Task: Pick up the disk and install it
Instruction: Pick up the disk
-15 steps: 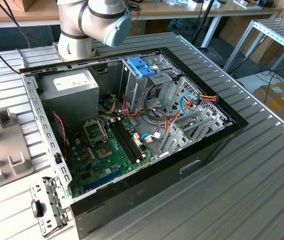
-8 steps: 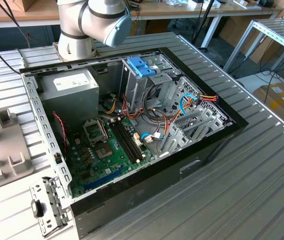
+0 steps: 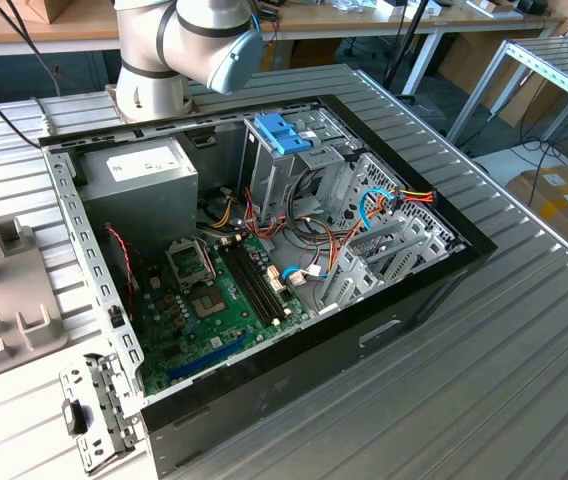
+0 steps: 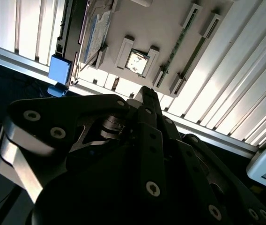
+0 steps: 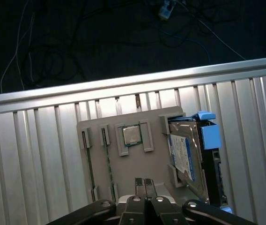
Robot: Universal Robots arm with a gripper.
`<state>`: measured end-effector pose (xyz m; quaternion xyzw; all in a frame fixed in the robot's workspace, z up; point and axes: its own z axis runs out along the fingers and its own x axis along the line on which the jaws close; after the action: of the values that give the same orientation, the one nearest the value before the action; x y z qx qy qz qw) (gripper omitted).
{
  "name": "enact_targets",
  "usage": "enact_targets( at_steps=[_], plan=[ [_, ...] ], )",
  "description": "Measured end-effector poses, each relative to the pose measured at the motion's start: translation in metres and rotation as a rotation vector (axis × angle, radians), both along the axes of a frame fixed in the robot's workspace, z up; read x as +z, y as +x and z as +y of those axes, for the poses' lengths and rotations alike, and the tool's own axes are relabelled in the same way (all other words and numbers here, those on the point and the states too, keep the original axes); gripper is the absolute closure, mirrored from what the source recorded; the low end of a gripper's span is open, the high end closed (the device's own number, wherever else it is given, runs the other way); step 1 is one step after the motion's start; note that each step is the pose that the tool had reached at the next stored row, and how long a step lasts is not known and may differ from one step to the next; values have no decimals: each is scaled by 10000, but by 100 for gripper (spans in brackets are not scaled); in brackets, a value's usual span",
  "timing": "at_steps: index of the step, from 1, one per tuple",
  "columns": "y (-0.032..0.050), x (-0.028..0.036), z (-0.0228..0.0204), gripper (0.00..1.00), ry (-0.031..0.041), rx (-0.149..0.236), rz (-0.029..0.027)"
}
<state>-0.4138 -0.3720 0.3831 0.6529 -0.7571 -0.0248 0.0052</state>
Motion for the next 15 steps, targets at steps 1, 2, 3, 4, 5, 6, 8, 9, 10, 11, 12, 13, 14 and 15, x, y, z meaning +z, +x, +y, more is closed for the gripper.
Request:
enact_targets(
  at_steps=[1,2,3,4,5,6,8,9,10,11,12,13,14,15],
  plan=[
    [0,0,0,89,0,25,0],
    [0,0,0,89,0,40,0],
    [0,0,0,89,0,55,0],
    [0,0,0,89,0,70,0],
    [0,0,0,89,0,83,0],
    [0,0,0,89,0,109,0],
    [0,0,0,89,0,142,0],
    [0,-1,0,89,0,165,0],
    [0,-1,0,89,0,181,0],
    [0,0,0,89,0,195,0],
    [0,-1,0,89,0,217,0],
    [0,0,0,89,0,231,0],
    [0,-1,0,89,0,246,0],
    [-1,-1,1,89,0,268,0]
  ],
)
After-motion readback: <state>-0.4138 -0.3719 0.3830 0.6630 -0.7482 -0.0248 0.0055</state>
